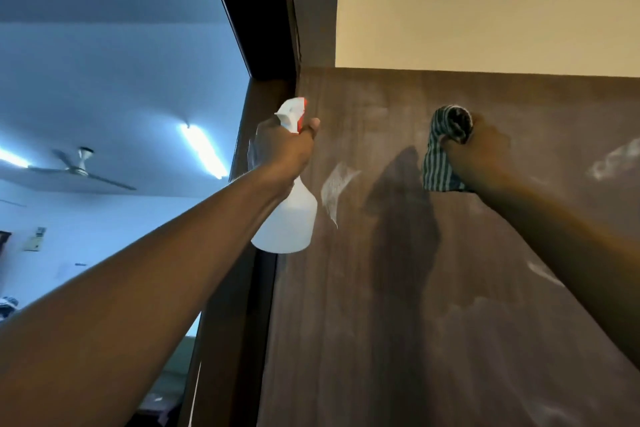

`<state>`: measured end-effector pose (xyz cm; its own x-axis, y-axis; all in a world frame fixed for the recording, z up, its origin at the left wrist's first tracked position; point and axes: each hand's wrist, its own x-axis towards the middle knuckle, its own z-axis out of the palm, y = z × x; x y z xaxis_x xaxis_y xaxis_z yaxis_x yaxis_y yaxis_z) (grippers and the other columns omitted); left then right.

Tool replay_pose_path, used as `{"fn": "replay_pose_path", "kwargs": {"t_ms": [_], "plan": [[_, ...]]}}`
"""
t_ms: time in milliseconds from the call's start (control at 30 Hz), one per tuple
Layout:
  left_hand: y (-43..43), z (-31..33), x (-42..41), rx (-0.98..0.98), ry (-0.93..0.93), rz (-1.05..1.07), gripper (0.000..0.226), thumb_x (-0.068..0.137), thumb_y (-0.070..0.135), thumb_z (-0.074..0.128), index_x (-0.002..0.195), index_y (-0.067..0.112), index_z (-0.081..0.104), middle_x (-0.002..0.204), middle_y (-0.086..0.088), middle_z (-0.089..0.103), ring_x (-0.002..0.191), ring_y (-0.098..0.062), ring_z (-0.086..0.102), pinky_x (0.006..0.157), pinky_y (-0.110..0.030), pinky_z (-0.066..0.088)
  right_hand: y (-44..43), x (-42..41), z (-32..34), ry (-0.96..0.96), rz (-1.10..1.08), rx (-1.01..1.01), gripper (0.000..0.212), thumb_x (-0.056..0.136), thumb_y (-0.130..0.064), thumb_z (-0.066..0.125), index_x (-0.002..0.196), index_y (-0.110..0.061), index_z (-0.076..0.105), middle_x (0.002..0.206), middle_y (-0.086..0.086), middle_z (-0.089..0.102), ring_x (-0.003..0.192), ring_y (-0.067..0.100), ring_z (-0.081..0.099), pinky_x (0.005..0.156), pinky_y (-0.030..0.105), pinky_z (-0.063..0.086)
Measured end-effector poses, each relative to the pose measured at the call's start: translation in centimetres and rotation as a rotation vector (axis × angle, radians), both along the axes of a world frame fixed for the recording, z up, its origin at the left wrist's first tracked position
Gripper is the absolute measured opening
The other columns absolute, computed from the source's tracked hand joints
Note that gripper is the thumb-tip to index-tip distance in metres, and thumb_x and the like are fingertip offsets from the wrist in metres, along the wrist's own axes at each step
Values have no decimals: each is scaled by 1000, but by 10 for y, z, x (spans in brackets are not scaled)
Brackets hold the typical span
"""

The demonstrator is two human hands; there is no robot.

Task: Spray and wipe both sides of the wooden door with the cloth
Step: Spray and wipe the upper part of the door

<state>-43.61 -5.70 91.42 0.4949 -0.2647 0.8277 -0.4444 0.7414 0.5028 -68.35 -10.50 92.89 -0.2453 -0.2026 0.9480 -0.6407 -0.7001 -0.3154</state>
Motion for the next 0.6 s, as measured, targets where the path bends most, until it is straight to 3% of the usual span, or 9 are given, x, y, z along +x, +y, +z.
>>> {"fn": "replay_pose_path", "kwargs": {"t_ms": [133,233,333,433,533,600], "plan": [[-15,17,0,54,17,-107,42,81,50,63,104,17,49,97,-2,60,82,-19,59,73,-30,54,-5,2,20,-90,-113,-128,39,95,-17,56,133,-18,53,118,15,63,102,36,61,75,36,46],[-21,22,6,129,2,-165,47,80,51,64,108,16,53,92,-7,62,70,-18,59,65,-31,57,-11,18,40,-205,-250,-265,37,97,-16,50,134,-18,48,113,17,62,97,38,61,70,38,42],[-25,32,16,124,-18,-137,46,82,50,61,111,15,51,94,-8,62,68,-18,58,52,-24,49,-29,43,66,-87,-423,-550,39,97,-18,43,134,-25,50,125,9,62,106,36,60,82,42,46],[-28,43,25,67,-11,-37,46,83,50,60,111,16,47,100,-6,59,81,-21,57,66,-27,51,-55,61,94,126,-549,-625,42,93,-19,48,134,-25,53,138,6,56,130,34,48,113,51,29],[-30,50,34,92,7,-49,51,81,50,63,116,15,50,109,-8,61,97,-26,60,89,-38,53,-73,77,114,155,-538,-517,45,96,-14,46,139,-26,50,144,6,51,138,38,38,117,55,21],[-29,52,43,157,9,-145,52,80,49,64,116,13,54,107,-10,63,92,-25,61,86,-39,54,-82,92,124,83,-493,-444,45,96,-11,42,137,-29,51,140,7,53,134,39,40,113,56,27]]}}
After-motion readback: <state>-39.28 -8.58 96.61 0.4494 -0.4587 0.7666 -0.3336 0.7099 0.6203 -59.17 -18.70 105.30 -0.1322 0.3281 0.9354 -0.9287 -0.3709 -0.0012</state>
